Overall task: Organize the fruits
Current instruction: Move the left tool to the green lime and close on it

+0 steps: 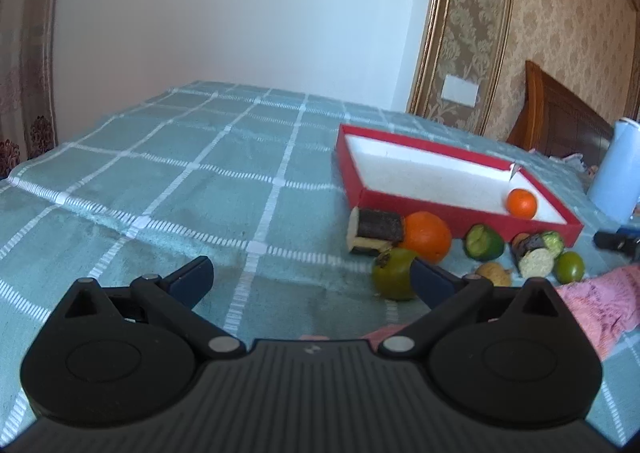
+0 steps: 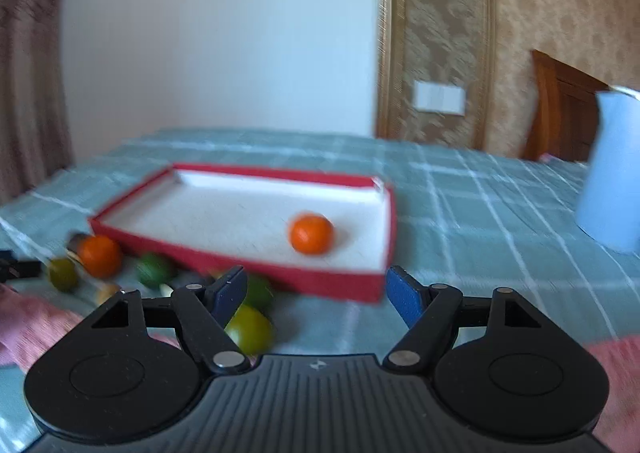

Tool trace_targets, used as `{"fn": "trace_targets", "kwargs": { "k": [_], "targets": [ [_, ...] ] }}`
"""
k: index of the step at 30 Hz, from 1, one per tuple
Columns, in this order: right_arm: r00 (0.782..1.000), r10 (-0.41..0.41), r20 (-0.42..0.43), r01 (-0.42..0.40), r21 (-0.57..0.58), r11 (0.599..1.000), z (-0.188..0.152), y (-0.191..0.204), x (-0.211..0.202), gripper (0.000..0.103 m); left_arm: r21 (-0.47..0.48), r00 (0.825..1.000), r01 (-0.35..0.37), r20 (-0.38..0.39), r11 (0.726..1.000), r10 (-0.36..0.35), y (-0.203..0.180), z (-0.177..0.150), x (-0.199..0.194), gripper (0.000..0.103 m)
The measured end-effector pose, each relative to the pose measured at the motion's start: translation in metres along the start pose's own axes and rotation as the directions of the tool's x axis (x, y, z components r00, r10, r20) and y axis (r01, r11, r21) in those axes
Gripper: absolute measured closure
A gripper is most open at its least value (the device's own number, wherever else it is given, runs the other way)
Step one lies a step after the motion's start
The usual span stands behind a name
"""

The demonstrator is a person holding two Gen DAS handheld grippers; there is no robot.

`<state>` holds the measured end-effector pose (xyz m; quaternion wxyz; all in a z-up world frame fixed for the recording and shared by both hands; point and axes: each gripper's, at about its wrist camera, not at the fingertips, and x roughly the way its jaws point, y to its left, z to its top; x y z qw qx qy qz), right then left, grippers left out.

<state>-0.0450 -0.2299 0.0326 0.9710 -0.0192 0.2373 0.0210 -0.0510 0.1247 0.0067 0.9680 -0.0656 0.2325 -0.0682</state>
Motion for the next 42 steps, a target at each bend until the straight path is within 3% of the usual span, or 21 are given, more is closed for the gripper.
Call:
{"fn": "trace_targets", "kwargs": {
  "k": [5,15,22,27,32,38,40,42],
  "targets": [
    [1.0,-0.024,-0.014,0.025,0.083,0.996,-0.015,-0.012,0.007,0.022,0.077,0.999,-0.006,0.033,0.997,0.003,-0.024,0.005,-0.01,0.0],
    [0.999,-0.011,0.047,0.0,0.229,0.973,-0.022,-0.034,0.0,0.014,0.186,0.999,0.05,-0.023,0.981,-0.046,-0.062,0.003,0.007,0.0],
    [0.999,-0.005,0.037,-0.007,0.313,0.95,-0.026,-0.046,0.001,0.014,0.199,0.995,0.014,-0.099,0.98,0.006,-0.073,0.002,0.021,0.0],
    [0.999,-0.009,0.032,-0.001,0.312,0.95,-0.027,-0.045,0.001,0.014,0.196,0.99,0.026,-0.141,0.98,0.002,-0.08,0.002,0.032,0.0],
    [1.0,-0.004,0.016,-0.001,0.312,0.95,-0.027,-0.046,0.003,0.014,0.131,0.989,0.012,-0.148,0.991,0.008,-0.079,0.01,0.04,0.0],
    [1.0,-0.005,0.01,0.002,0.311,0.95,-0.027,-0.046,0.005,0.014,0.122,0.99,-0.012,-0.138,0.992,0.029,-0.076,0.01,0.038,0.0],
    [1.0,-0.004,0.005,0.002,0.311,0.95,-0.027,-0.046,0.006,0.014,0.125,0.991,-0.008,-0.129,0.992,0.024,-0.076,0.008,0.034,0.005],
    [1.0,-0.007,0.002,0.006,0.309,0.951,-0.027,-0.045,0.005,0.014,0.14,0.991,0.002,-0.13,0.99,0.016,-0.078,0.006,0.031,0.017]
  ]
}}
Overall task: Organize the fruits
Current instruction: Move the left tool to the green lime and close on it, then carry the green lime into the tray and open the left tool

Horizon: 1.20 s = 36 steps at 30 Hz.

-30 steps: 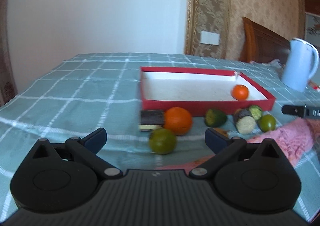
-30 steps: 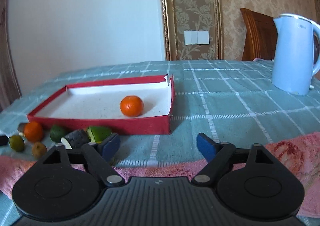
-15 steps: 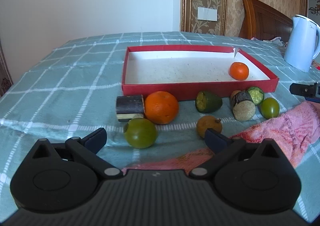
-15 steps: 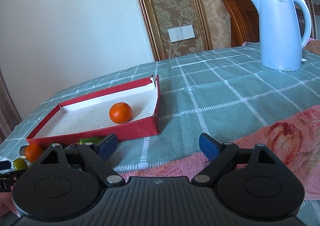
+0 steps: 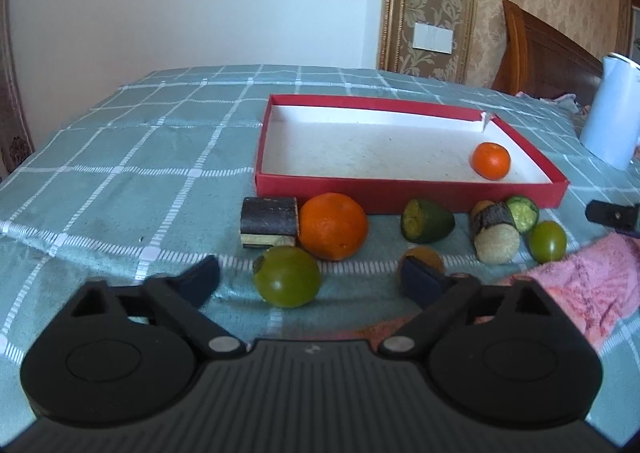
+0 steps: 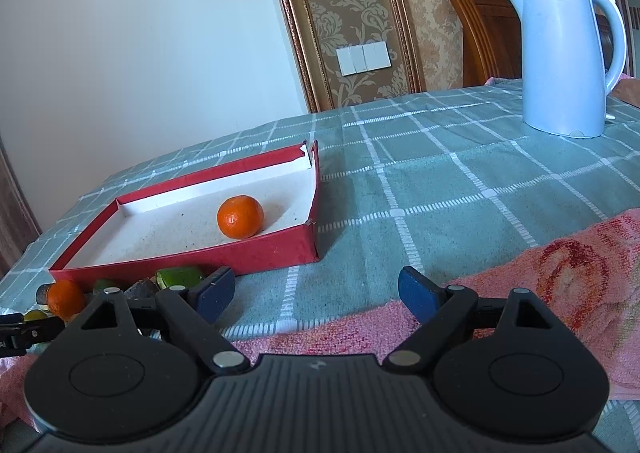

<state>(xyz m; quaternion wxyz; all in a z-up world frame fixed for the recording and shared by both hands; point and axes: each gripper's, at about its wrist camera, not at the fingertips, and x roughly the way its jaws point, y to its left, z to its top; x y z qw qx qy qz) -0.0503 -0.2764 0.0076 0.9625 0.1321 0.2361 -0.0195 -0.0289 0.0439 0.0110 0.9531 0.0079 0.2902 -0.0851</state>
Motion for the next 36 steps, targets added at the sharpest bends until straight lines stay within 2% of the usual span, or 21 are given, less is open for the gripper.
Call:
{"fn": "trace_targets", "kwargs": {
  "k": [2,4,6,10,11,12,16,19,26,30,36],
  "targets": [
    [1.0,-0.002,-0.001,0.002,-0.001,1.0,0.0,0.0,0.0,0.014,0.009,1.0,0.0,-0.002,1.0,0.0,-0.002,-0.001,-0.001,0.02],
    [1.0,-0.007,-0.001,0.007,-0.002,1.0,0.0,0.0,0.0,0.014,0.007,1.0,0.003,-0.005,1.0,-0.003,-0.002,-0.002,-0.001,0.029],
    [1.0,-0.008,-0.001,0.007,-0.003,1.0,0.0,0.0,0.0,0.014,-0.001,1.0,0.001,-0.014,1.0,-0.001,-0.001,-0.003,0.0,0.042],
    [1.0,-0.007,-0.003,0.007,-0.003,1.0,0.0,0.0,0.001,0.014,-0.014,1.0,-0.011,-0.016,1.0,0.011,0.002,-0.003,0.001,0.049],
    [1.0,-0.007,-0.005,0.007,-0.004,1.0,0.0,0.0,0.001,0.014,-0.019,1.0,-0.016,-0.017,1.0,0.016,0.003,-0.002,0.001,0.053],
    [1.0,-0.007,-0.007,0.007,-0.004,1.0,0.0,0.0,0.001,0.014,-0.023,0.999,-0.027,-0.017,0.999,0.027,0.003,-0.002,0.001,0.057],
    [1.0,-0.004,-0.013,0.004,-0.002,1.0,0.0,0.0,0.001,0.014,-0.022,0.998,-0.06,-0.025,0.998,0.06,0.002,-0.001,0.004,0.063],
    [1.0,-0.002,-0.015,0.002,0.002,1.0,0.0,0.0,0.002,0.014,-0.016,0.995,-0.098,-0.023,0.995,0.098,-0.001,-0.001,0.005,0.071],
    [1.0,0.002,-0.027,-0.002,0.007,1.0,0.0,-0.001,0.003,0.014,0.004,0.99,-0.14,-0.014,0.99,0.14,-0.008,-0.001,0.006,0.072],
    [0.999,-0.002,-0.038,0.002,0.002,1.0,0.001,0.0,0.006,0.01,-0.002,0.99,-0.138,-0.012,0.99,0.138,-0.01,-0.002,0.003,0.072],
    [0.997,-0.018,-0.076,0.016,-0.03,0.999,0.001,0.005,0.011,0.008,0.002,0.992,-0.122,0.04,0.992,0.122,-0.015,0.004,-0.012,0.072]
  ]
}}
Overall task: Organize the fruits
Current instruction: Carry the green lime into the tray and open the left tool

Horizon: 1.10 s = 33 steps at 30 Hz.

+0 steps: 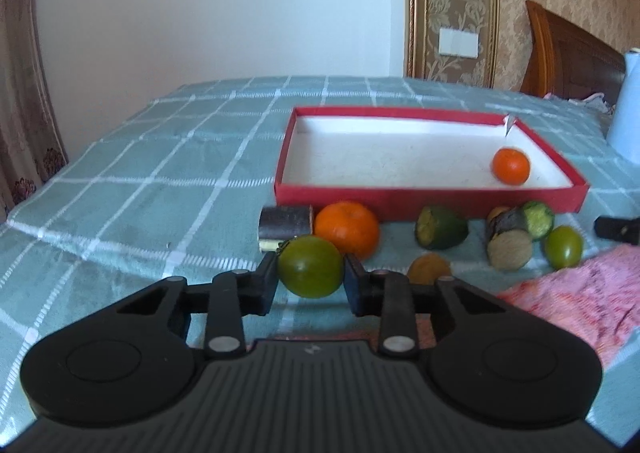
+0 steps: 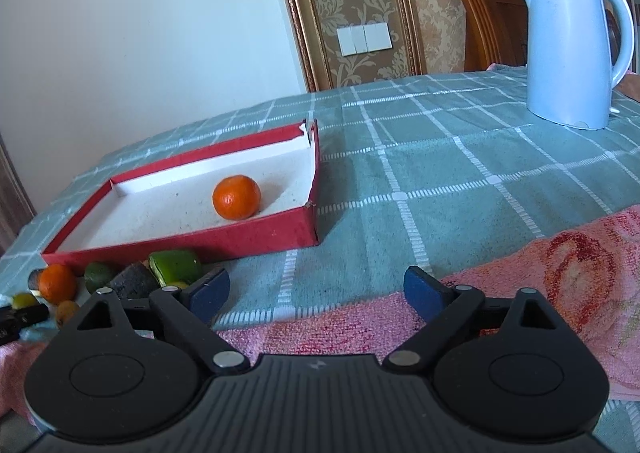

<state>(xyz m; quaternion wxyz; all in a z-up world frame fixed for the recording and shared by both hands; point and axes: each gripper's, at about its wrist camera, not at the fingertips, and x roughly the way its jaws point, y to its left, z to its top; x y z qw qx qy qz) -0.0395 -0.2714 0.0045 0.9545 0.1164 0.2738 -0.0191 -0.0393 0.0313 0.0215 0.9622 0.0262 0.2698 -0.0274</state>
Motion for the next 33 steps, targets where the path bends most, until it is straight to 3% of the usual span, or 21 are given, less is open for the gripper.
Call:
{"fn": "trace_targets", "kwargs": {
  "k": [5,10,21,22,24,30,33],
  "targets": [
    [1.0,0.0,-0.004,0.0,-0.003,1.0,-0.001,0.0,0.0,0.007,0.022,0.998,0.016,0.063,1.0,-0.017,-0.003,0.028,-0.008,0.072],
    [1.0,0.004,-0.005,-0.004,0.002,1.0,-0.001,-0.001,0.001,0.007,0.041,0.995,0.027,0.091,0.999,-0.031,-0.006,0.061,0.011,0.072],
    [1.0,0.025,-0.011,-0.025,0.01,1.0,0.0,-0.003,0.003,0.004,0.058,0.997,-0.004,0.071,0.998,0.0,-0.021,0.07,0.055,0.069],
    [1.0,0.026,-0.011,-0.026,0.012,1.0,0.0,-0.003,0.003,0.004,0.055,0.998,-0.005,0.07,0.999,0.001,-0.02,0.07,0.057,0.064],
    [1.0,0.028,-0.011,-0.028,0.013,1.0,0.0,-0.003,0.003,0.004,0.041,0.997,-0.012,0.081,0.999,0.008,-0.018,0.07,0.057,0.018],
    [0.999,0.038,0.0,-0.038,0.025,0.999,-0.001,-0.005,0.002,0.004,0.0,0.992,-0.005,0.127,1.0,0.004,-0.003,0.061,0.029,0.0],
    [0.997,0.072,0.04,-0.073,0.018,0.997,-0.002,-0.005,-0.005,0.004,-0.021,0.993,-0.017,0.117,1.0,0.019,0.013,0.049,0.017,0.0]
  ]
}}
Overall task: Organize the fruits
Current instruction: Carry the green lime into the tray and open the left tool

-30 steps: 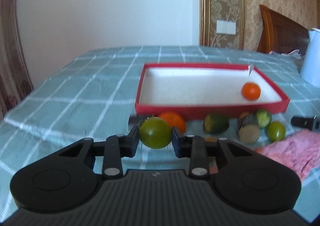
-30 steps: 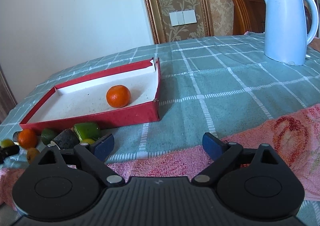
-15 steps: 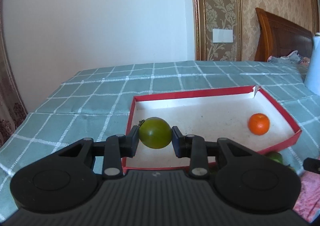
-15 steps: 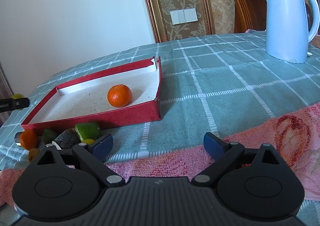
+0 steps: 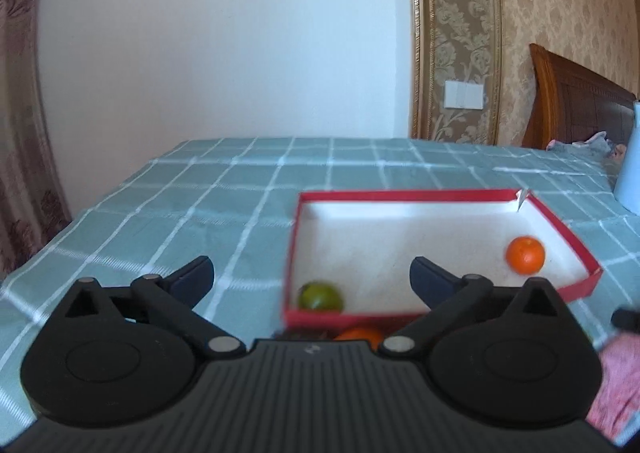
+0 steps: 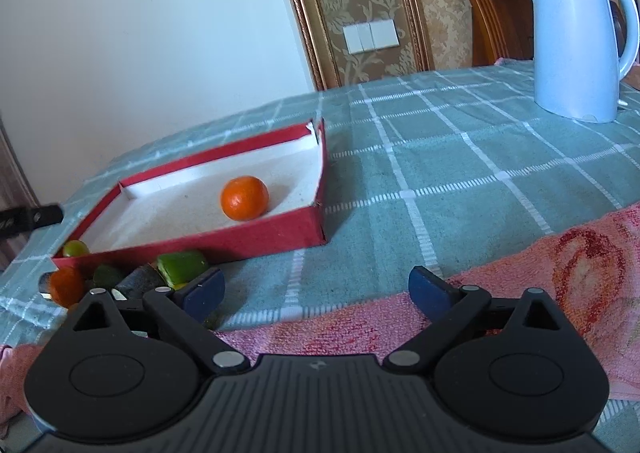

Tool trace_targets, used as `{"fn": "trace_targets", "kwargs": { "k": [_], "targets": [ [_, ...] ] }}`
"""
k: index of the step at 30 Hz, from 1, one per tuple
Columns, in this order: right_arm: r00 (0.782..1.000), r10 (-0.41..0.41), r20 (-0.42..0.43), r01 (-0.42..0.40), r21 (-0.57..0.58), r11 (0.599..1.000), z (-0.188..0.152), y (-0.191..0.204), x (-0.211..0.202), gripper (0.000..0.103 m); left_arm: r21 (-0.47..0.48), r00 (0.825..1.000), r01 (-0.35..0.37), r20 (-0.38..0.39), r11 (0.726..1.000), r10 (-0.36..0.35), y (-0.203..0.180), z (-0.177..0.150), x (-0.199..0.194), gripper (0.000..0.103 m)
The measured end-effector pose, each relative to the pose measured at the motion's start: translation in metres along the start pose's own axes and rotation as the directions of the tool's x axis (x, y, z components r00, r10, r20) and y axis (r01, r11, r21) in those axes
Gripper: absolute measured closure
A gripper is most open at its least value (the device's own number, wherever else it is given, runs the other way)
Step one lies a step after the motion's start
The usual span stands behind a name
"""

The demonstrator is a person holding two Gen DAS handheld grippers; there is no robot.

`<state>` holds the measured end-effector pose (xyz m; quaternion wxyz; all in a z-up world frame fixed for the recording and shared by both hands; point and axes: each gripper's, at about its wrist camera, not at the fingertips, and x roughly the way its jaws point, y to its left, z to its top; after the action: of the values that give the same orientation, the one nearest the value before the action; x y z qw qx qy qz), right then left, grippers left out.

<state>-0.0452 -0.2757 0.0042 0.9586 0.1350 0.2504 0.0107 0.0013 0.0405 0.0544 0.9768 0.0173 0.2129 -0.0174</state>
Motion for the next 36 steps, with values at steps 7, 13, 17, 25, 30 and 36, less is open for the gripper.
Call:
{"fn": "trace_targets", "kwargs": {
  "k": [7,13,17,25,30,36],
  "targets": [
    [0.995,0.064,0.075,-0.05,-0.181,0.982,-0.005,0.029,-0.015,0.004,-0.041,0.993,-0.093,-0.077,0.995,0.09,0.038,-0.032,-0.005,0.0],
    [0.996,0.073,0.052,-0.053,-0.305,0.951,-0.011,0.062,-0.012,0.019,-0.079,0.988,-0.112,-0.111,0.991,0.103,0.054,-0.046,0.002,0.0],
    [0.998,0.067,0.006,-0.061,-0.335,0.94,-0.014,0.072,-0.005,0.04,-0.065,0.987,-0.094,-0.137,0.993,0.084,0.052,-0.048,0.004,0.0],
    [0.996,0.062,-0.06,-0.079,-0.356,0.931,-0.016,0.08,0.007,0.056,-0.058,0.971,-0.084,-0.228,0.995,0.069,0.052,-0.048,0.018,0.0],
    [0.993,0.053,-0.109,-0.088,-0.343,0.935,-0.014,0.08,0.017,0.06,-0.053,0.969,-0.088,-0.237,0.995,0.073,0.051,-0.05,0.018,0.0],
    [0.988,0.067,-0.136,-0.108,-0.329,0.938,-0.013,0.078,0.023,0.069,-0.059,0.968,-0.086,-0.239,0.995,0.069,0.051,-0.05,0.018,0.0]
  ]
}}
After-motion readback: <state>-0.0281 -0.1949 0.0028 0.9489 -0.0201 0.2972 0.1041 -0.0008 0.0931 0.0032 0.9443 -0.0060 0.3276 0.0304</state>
